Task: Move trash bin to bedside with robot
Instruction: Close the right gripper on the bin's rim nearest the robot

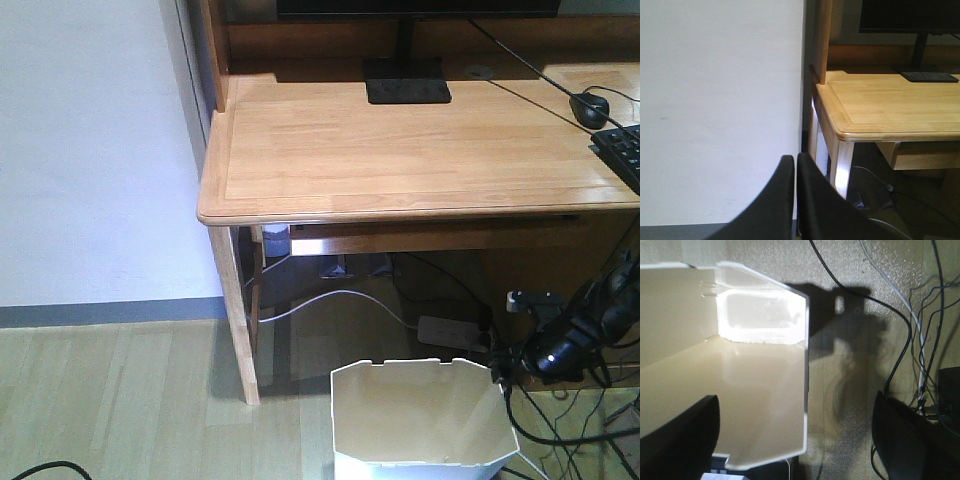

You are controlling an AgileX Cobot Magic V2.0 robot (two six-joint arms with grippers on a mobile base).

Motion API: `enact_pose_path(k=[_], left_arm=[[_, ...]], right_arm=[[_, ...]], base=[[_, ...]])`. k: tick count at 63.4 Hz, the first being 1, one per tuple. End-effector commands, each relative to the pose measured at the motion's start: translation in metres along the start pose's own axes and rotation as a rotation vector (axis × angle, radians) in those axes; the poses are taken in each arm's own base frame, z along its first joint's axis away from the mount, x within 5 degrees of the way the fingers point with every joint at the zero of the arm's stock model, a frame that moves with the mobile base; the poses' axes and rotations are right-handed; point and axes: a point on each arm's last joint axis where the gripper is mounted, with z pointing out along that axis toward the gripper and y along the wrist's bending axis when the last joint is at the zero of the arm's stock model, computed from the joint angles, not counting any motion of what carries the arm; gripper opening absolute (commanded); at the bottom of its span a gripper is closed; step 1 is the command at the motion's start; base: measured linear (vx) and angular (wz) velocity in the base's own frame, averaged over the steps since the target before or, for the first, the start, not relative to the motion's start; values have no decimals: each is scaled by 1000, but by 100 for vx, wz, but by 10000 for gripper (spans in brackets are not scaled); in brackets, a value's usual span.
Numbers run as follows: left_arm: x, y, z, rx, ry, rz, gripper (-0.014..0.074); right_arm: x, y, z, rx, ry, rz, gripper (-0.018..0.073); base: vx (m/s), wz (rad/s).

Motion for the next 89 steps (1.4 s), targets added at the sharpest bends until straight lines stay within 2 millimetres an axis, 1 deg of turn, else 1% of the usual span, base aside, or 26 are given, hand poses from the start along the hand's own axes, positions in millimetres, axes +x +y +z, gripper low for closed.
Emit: enact_pose_path(k=[1,11,22,39,47,50,61,64,65,66,68,69,81,89], left_arm=[[1,-1,1,10,-67,-2,-6],[1,-1,1,10,-67,-2,-6],[1,-1,1,10,-67,-2,-6],[1,-1,1,10,-67,-2,-6],[1,-1,1,10,-67,-2,-6],[1,-1,1,10,-67,-2,-6],[1,-1,1,10,-67,-2,-6],[1,-1,1,10,-67,-2,-6],[1,-1,1,10,-67,-2,-6],[1,-1,1,10,-67,-2,-6],[1,-1,1,10,-67,-2,-6],[1,-1,1,10,-67,-2,-6],[1,-1,1,10,-67,-2,-6],[1,-1,1,10,-67,-2,-6]], right_arm=[[-16,-3,0,13,-48,-22,593],[-11,-6,34,4,-10,-23,593],[-10,-9,63,-1,7,-29,593],[-11,-11,95,-15,21,-29,585],[-13,-11,105,-34,35,-31,543],[-13,-11,108,-45,44,-32,509],[-17,-10,114,-71,58,-30,355],[-17,-9,113,-79,63,-22,295],[-18,-9,113,-80,64,-18,260],[-18,-9,113,-81,65,-14,248],[-19,-9,112,-87,68,-8,195],[-21,-9,108,-95,69,20,-17],[-30,-8,96,-111,66,9,-11],[-40,-6,81,-126,55,3,-10]], base=[[0,0],[0,0],[0,0],[0,0],[0,0],[0,0],[0,0],[0,0],[0,0],[0,0],[0,0],[0,0],[0,0],[0,0]])
